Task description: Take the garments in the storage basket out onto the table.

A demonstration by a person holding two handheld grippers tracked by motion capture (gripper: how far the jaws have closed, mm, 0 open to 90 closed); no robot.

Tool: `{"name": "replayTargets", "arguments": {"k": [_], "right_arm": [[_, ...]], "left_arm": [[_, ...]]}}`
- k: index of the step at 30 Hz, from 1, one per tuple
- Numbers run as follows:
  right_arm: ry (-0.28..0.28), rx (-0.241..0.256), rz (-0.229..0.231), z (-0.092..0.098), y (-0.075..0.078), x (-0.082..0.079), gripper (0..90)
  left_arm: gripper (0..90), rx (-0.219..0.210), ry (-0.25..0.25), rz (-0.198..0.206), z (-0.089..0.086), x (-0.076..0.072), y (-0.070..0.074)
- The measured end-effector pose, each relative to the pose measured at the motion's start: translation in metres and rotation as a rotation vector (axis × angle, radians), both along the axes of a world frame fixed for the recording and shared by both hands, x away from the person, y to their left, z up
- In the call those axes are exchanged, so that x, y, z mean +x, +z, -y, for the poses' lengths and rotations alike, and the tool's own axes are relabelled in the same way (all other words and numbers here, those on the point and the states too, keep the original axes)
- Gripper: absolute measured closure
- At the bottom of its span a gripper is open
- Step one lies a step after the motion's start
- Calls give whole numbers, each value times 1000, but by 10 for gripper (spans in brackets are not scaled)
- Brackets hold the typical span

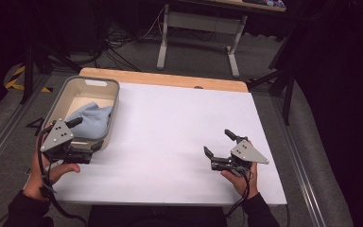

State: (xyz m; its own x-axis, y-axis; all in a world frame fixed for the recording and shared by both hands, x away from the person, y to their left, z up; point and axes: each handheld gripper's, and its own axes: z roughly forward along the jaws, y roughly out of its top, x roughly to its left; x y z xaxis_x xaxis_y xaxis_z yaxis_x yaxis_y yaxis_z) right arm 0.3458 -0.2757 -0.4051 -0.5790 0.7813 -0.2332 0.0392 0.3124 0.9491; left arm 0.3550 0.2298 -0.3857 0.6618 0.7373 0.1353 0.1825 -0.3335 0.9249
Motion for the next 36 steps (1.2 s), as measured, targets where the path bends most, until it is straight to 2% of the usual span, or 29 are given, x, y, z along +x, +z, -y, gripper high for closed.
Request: {"name": "replayTargets", "arguments": {"k": [3,4,6,7,9,11,12,14,15,18,19,20,23,26,31,34,36], "right_arm": [[0,3,-17,0,-2,2,81],[2,3,-23,0,-2,3,81],[3,3,-37,1,-3,4,80],[2,0,-43,0,-4,5,79],[8,1,-48,0,-4,5,79],[6,-3,-54,1,-5,6,79],[11,-1,-60,1,-5,7,79],[16,-1,-70,1,-6,8,79],[18,-1,-73,1,-7,8,78],[22,-7,-85,0,-8,9,78],[26,-5,-90,0,-8,9,78],[28,-8,-91,0,-8,10,78],[37,-13,-101,-1,-9,10,78],[49,-15,-113,-3,-11,12,77],[68,-39,-133,-6,-14,12,75],[79,-50,-144,-8,-15,13,75],[89,-59,-156,-10,-17,14,75]], "left_arm": [[41,31,11,-39,-9,12,10],[41,47,7,-69,-12,19,14],[41,114,15,-137,-20,38,21],[41,128,17,-159,-23,44,22],[32,133,23,-229,-28,60,21],[39,160,20,-290,-32,74,17],[41,172,9,-344,-32,86,14],[41,195,0,-379,-30,93,11],[41,232,-6,-410,-28,99,7],[43,247,-26,-466,-25,111,-1],[46,274,-15,-481,-24,115,-2],[54,279,-22,-497,-23,118,-1],[46,311,-26,-499,-18,125,1],[35,370,-45,-564,-11,137,-4],[9,379,-80,-628,-9,146,-9],[1,409,-110,-677,-4,151,-13],[1,438,-113,-690,0,154,-16]]}}
